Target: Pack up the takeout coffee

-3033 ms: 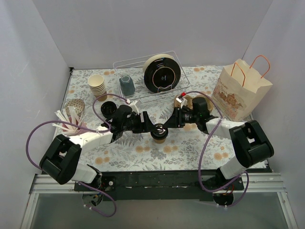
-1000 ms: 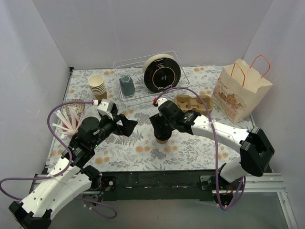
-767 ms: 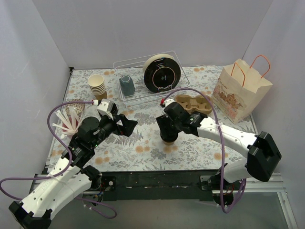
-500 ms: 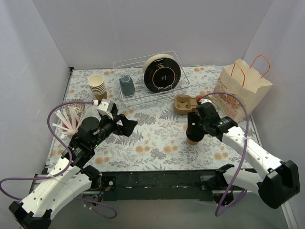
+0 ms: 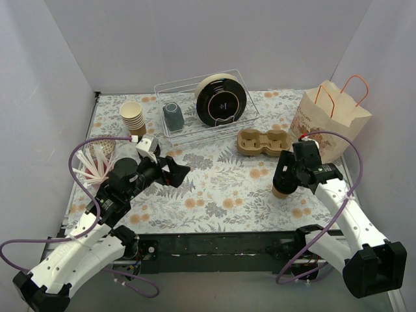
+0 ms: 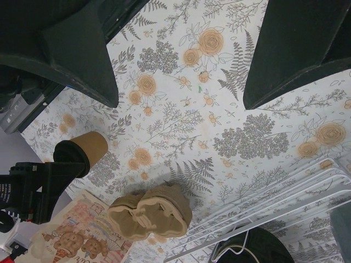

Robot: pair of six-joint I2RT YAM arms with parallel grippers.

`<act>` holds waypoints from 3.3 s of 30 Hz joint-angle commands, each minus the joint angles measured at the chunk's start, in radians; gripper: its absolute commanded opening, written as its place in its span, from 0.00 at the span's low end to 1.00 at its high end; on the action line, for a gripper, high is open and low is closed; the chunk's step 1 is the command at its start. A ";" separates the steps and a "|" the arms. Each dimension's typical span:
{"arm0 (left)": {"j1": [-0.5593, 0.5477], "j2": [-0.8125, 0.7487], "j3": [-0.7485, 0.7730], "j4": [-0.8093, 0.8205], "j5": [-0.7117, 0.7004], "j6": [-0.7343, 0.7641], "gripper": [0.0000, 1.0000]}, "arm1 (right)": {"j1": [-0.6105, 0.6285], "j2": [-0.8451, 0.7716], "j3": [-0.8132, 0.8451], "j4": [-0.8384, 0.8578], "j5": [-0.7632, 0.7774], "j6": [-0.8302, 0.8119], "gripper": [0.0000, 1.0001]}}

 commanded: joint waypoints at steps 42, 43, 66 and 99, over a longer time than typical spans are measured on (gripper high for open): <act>0.003 0.039 -0.002 0.024 0.078 0.003 0.98 | -0.347 0.261 0.782 0.102 -0.145 -0.785 0.99; 0.003 0.039 -0.002 0.024 0.073 0.004 0.98 | -0.360 0.277 0.783 0.092 -0.168 -0.793 0.99; 0.003 0.045 -0.002 0.026 0.056 0.011 0.98 | -0.524 0.426 0.744 0.148 -0.538 -0.916 0.70; 0.003 0.059 0.001 0.024 0.065 0.012 0.98 | -0.524 0.464 0.716 0.169 -0.546 -0.930 0.41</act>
